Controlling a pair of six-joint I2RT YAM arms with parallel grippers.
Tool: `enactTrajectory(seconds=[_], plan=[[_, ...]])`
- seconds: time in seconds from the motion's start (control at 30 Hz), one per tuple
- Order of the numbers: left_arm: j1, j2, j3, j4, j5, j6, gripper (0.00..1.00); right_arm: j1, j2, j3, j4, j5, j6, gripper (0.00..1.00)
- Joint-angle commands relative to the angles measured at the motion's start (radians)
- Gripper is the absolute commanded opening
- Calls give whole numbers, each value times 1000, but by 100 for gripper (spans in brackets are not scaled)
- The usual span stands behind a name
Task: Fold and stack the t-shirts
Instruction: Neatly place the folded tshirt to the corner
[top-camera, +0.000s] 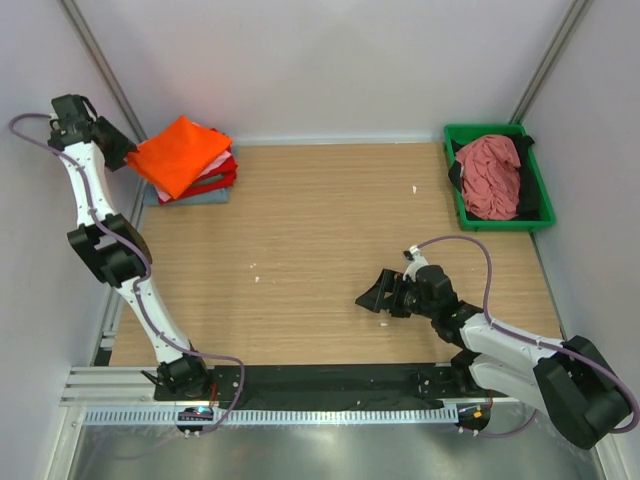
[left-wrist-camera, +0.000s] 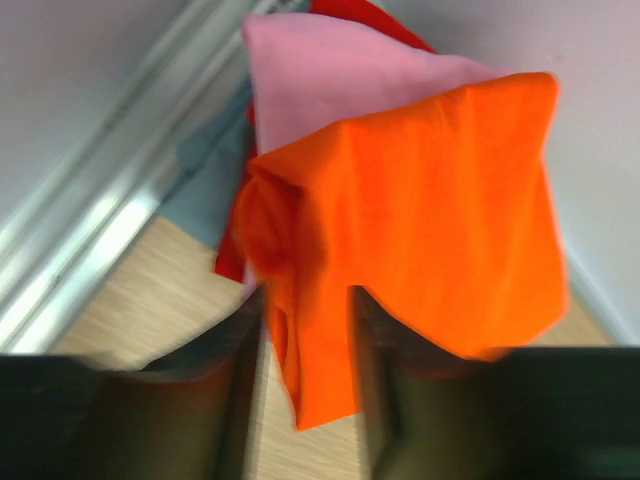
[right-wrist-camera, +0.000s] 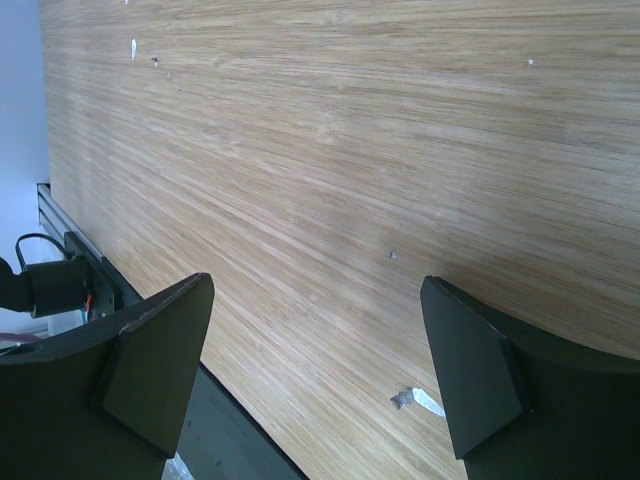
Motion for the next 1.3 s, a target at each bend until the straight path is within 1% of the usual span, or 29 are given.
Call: enactTrajectory(seconds=[0.0, 0.03, 0.07, 0.1, 0.13, 0.2, 0.23, 0.37, 0.47, 0.5, 0.53, 0.63, 0.67, 0.77, 0.87, 0.9, 0.93, 0.97, 1.07, 1.27], plan=[[11, -52, 1, -24, -141, 12, 54, 6, 15, 20, 0, 4, -28, 91], [12, -54, 0, -26, -162, 12, 59, 4, 15, 22, 2, 2, -26, 91], [12, -54, 6, -29, -173, 13, 73, 4, 18, 22, 2, 1, -28, 92], [12, -54, 7, -36, -184, 10, 78, 4, 18, 22, 2, -1, -28, 91], [12, -52, 15, -44, -241, 6, 80, 4, 18, 22, 2, 1, -26, 91], [12, -52, 21, -58, -266, 4, 82, 3, 15, 20, 2, 1, -28, 92], [12, -55, 20, -61, -309, -8, 84, 4, 13, 20, 2, 1, -28, 91], [12, -101, -26, -64, -392, -32, 85, 4, 12, 17, 2, 1, -28, 91], [12, -195, -165, -3, -400, -62, 86, 4, 10, 17, 2, 2, -26, 92], [14, -222, -207, 49, -398, -72, 86, 4, 10, 17, 2, 1, -26, 91], [12, -285, -300, 75, -392, -79, 87, 4, 10, 17, 4, 1, -26, 91], [5, -373, -413, 137, -395, -102, 87, 4, 9, 16, 2, 2, -26, 92], [0, -429, -474, 147, -398, -105, 87, 4, 7, 17, 4, 2, -28, 92], [-58, -526, -561, 169, -452, -105, 88, 4, 12, 17, 4, 2, -26, 92], [-101, -578, -630, 216, -490, -111, 88, 4, 15, 19, 5, -1, -26, 92], [-114, -586, -666, 242, -480, -117, 88, 4, 15, 19, 5, -1, -26, 92], [-118, -580, -677, 256, -440, -131, 87, 4, 13, 19, 4, 1, -28, 91], [-120, -551, -684, 269, -419, -138, 85, 4, 12, 17, 0, 1, -28, 91], [-147, -485, -672, 298, -379, -132, 84, 4, 4, 14, -3, 7, -26, 91], [-157, -327, -580, 336, -365, -129, 90, 4, -16, 10, -9, 19, -20, 92]])
